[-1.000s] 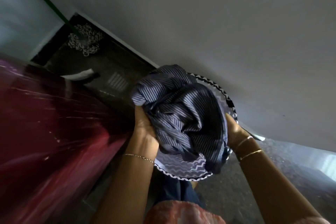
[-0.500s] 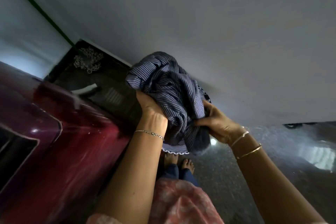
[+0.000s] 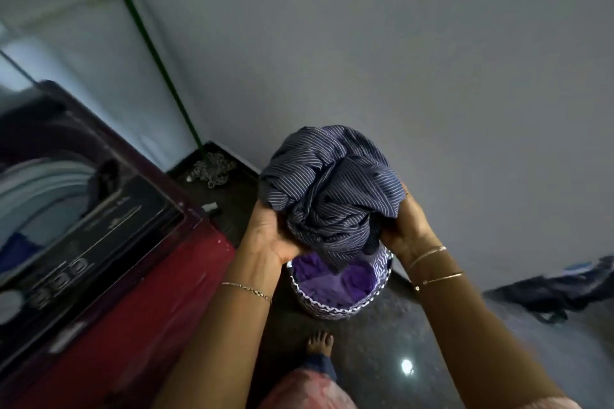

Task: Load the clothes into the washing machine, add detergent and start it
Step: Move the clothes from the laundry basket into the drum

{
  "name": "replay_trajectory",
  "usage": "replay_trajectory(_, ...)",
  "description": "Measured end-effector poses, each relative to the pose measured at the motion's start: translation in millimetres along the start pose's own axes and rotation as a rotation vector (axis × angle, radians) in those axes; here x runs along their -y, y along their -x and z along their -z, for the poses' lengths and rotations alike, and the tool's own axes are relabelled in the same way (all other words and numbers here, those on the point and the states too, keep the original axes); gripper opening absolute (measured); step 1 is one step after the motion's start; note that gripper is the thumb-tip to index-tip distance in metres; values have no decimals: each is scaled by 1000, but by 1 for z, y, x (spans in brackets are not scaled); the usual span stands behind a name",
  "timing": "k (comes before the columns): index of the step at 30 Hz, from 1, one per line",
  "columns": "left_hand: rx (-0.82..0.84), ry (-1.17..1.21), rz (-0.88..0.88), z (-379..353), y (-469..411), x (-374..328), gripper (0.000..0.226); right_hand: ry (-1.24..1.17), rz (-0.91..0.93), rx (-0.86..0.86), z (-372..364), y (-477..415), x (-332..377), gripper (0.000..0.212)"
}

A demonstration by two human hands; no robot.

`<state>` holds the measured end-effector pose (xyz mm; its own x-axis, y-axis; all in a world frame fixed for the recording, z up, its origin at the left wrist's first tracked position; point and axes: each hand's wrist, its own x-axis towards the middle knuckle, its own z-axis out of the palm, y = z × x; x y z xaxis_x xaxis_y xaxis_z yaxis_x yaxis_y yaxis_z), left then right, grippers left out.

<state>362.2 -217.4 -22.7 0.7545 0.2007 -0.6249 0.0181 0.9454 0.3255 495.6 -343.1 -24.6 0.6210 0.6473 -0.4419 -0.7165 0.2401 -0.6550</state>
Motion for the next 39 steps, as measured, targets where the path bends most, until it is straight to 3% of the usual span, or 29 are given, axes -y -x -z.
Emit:
replay_trajectory(2, -12, -11, -64, -5, 28, 5, 64, 17, -8, 20, -16, 22, 3, 72)
replay_trajectory(4, 78, 43, -106, -9, 57, 14, 65, 19, -25, 51, -34, 45, 4, 73)
replay_trajectory(6, 190, 101, -157, -13, 83, 22, 68, 15, -65, 122, -54, 66, 3, 59)
replay_trajectory(9, 216, 165, -335, -10, 124, 26, 65, 15, -112, 309, -81, 97, 1, 35)
replay_trajectory(14, 134, 218, -592, 10, 197, 19, 55, 34, -151, 563, -132, 142, -12, 28)
replay_trajectory(16, 85, 252, -644, 24, 221, 12, 55, 68, -209, 657, -150, 154, -27, 52)
replay_trajectory(19, 26, 300, -740, 51, 248, 0, 54, 152, -322, 754, -177, 160, -55, 60)
replay_trajectory(26, -160, 262, -777, 131, 292, -69, 43, 357, -362, 738, -267, 137, -140, 46)
replay_trajectory(32, -393, 94, -1085, 213, 318, -187, 29, 545, -427, 681, -366, 87, -213, 45)
replay_trajectory(36, -473, 92, -983, 278, 321, -251, 29, 601, -472, 676, -417, 52, -254, 47)
replay_trajectory(39, -489, 153, -870, 307, 322, -284, 44, 624, -498, 662, -446, 28, -277, 43)
